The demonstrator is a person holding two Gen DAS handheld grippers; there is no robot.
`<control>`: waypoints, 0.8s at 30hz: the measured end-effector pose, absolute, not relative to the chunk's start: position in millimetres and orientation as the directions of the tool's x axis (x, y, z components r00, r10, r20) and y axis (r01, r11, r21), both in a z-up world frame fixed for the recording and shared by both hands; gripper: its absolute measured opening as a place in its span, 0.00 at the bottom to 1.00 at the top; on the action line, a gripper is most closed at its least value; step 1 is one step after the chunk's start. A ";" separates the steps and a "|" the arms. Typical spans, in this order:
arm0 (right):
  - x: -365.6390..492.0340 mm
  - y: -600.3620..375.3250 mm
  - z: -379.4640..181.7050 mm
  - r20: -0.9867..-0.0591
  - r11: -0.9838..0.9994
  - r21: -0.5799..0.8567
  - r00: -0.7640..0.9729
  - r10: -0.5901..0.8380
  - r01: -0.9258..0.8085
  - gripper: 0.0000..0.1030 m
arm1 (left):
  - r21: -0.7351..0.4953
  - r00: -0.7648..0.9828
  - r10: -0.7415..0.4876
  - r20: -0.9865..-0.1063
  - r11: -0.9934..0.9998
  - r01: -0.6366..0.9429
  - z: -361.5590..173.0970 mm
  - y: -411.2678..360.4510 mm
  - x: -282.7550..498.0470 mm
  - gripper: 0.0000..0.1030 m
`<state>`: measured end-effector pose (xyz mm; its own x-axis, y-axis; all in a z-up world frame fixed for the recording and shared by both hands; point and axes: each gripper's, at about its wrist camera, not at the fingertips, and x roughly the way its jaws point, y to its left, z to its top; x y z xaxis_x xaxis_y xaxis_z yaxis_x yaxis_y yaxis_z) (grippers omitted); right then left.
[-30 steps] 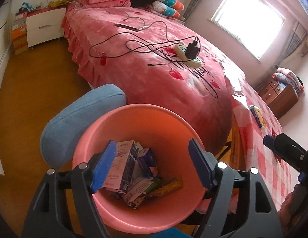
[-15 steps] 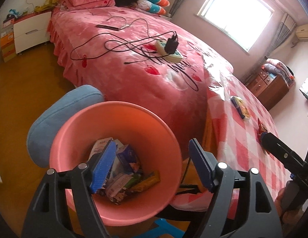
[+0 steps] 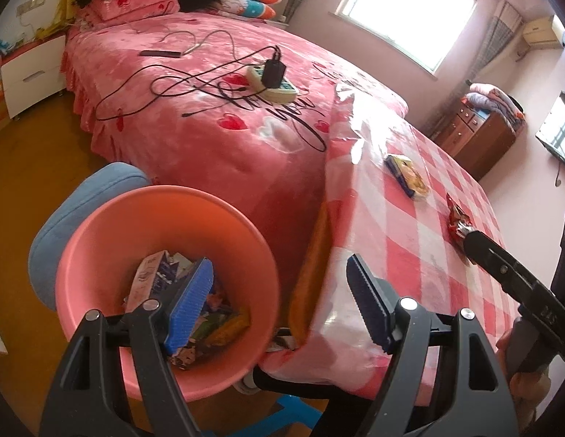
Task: Collect trash
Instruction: 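Move both tools back over the table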
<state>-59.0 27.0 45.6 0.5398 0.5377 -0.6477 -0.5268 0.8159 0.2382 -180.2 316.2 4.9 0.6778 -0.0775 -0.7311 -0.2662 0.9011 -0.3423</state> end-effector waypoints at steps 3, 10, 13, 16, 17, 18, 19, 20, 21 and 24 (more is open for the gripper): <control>-54.1 12.8 44.5 -0.643 0.830 0.246 0.557 0.526 -0.500 0.88 | -0.331 0.671 -0.084 -0.737 0.910 -0.249 6.6 304.7 -176.7 0.75; -43.1 -21.0 43.5 -0.636 0.872 0.225 0.612 0.469 -0.435 0.89 | -0.299 0.655 -0.101 -0.749 0.933 -0.198 9.4 274.2 -166.9 0.75; -38.7 -33.7 41.1 -0.636 0.885 0.215 0.629 0.448 -0.413 0.89 | -0.289 0.649 -0.105 -0.753 0.940 -0.183 10.1 263.0 -163.0 0.75; -33.3 -45.9 39.0 -0.636 0.898 0.207 0.643 0.426 -0.389 0.89 | -0.270 0.639 -0.103 -0.762 0.948 -0.170 10.9 249.9 -158.5 0.75; -31.6 -49.9 38.5 -0.636 0.902 0.202 0.650 0.417 -0.381 0.89 | -0.260 0.636 -0.096 -0.765 0.951 -0.169 11.4 245.7 -157.1 0.78; -29.9 -54.0 38.0 -0.634 0.907 0.197 0.657 0.408 -0.373 0.89 | -0.251 0.635 -0.090 -0.767 0.953 -0.169 12.1 241.6 -156.0 0.79; -28.1 -57.0 37.3 -0.633 0.910 0.193 0.662 0.401 -0.367 0.89 | -0.247 0.634 -0.086 -0.769 0.954 -0.169 12.5 238.4 -154.8 0.79; -26.1 -62.2 36.7 -0.632 0.916 0.186 0.670 0.389 -0.356 0.89 | -0.243 0.631 -0.085 -0.771 0.955 -0.169 12.7 236.5 -152.9 0.79; -24.4 -66.1 35.7 -0.632 0.919 0.183 0.674 0.382 -0.349 0.89 | -0.236 0.629 -0.079 -0.773 0.957 -0.170 13.3 233.6 -151.7 0.79; -18.9 -78.8 32.6 -0.632 0.927 0.189 0.682 0.367 -0.324 0.89 | -0.212 0.629 -0.055 -0.776 0.961 -0.177 15.4 228.4 -149.9 0.79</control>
<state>-18.9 -78.8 32.6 0.6823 0.3672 -0.6322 -0.3237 0.9270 0.1892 -149.9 228.3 15.4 0.6288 -0.0551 -0.7756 -0.1772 0.9611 -0.2119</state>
